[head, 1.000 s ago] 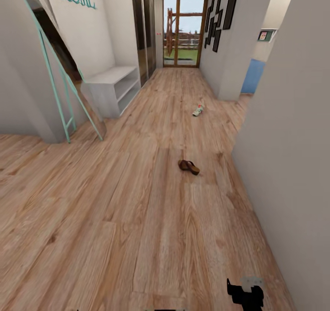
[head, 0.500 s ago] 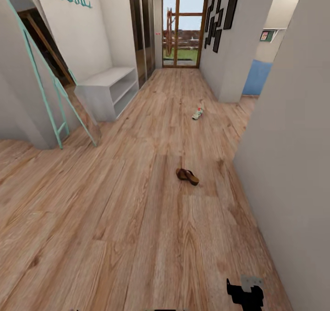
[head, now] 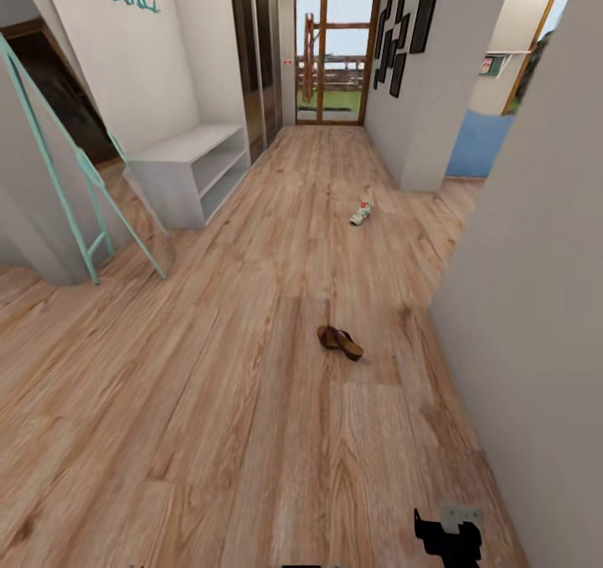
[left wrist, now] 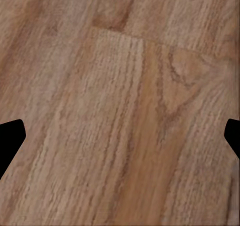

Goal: Pick up the two gym shoes and the two sandals from the corridor floor and place them onto the hallstand (shoe rack) in the corridor, making sure they are on the rack and not on the floor. Arrange them so the two gym shoes are next to each other and the two sandals are next to each other.

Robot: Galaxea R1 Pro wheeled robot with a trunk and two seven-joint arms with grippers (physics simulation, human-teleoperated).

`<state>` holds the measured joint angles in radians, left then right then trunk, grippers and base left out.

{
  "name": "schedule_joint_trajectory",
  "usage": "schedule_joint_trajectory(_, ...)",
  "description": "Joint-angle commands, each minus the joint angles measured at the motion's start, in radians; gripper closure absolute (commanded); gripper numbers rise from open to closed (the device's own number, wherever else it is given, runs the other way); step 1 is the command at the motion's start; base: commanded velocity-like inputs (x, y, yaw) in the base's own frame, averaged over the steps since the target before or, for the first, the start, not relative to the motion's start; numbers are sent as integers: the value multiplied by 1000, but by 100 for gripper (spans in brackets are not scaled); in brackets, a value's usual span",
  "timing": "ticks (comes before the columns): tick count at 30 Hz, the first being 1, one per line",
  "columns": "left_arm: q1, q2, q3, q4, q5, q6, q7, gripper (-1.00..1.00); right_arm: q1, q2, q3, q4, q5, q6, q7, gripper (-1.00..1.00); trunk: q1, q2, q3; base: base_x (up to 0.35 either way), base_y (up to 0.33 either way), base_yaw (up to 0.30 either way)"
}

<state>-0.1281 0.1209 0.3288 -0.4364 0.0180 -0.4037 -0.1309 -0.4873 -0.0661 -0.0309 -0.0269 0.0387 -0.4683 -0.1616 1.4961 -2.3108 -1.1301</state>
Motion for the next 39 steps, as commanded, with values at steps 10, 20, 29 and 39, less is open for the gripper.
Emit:
schedule_joint_trajectory(10, -1, -1, 7, 1, 2, -2, -10, -100, -1, 0, -3, 1, 4, -3, -3, -100, 0, 0, -1, 338, -77, 0)
schedule_joint_trajectory(20, -1, -1, 7, 1, 2, -2, -10, -100, -1, 0, -3, 1, 4, -3, -3, -100, 0, 0, -1, 339, -77, 0)
schedule_joint_trajectory(29, -1, -1, 7, 1, 2, -2, -10, -100, -1, 0, -3, 1, 4, -3, -3, -100, 0, 0, -1, 338, -75, 0)
schedule_joint_trajectory(39, -1, -1, 7, 1, 2, -3, -10, -100, -1, 0, -3, 1, 4, -3, -3, -100, 0, 0, -1, 338, -62, 0)
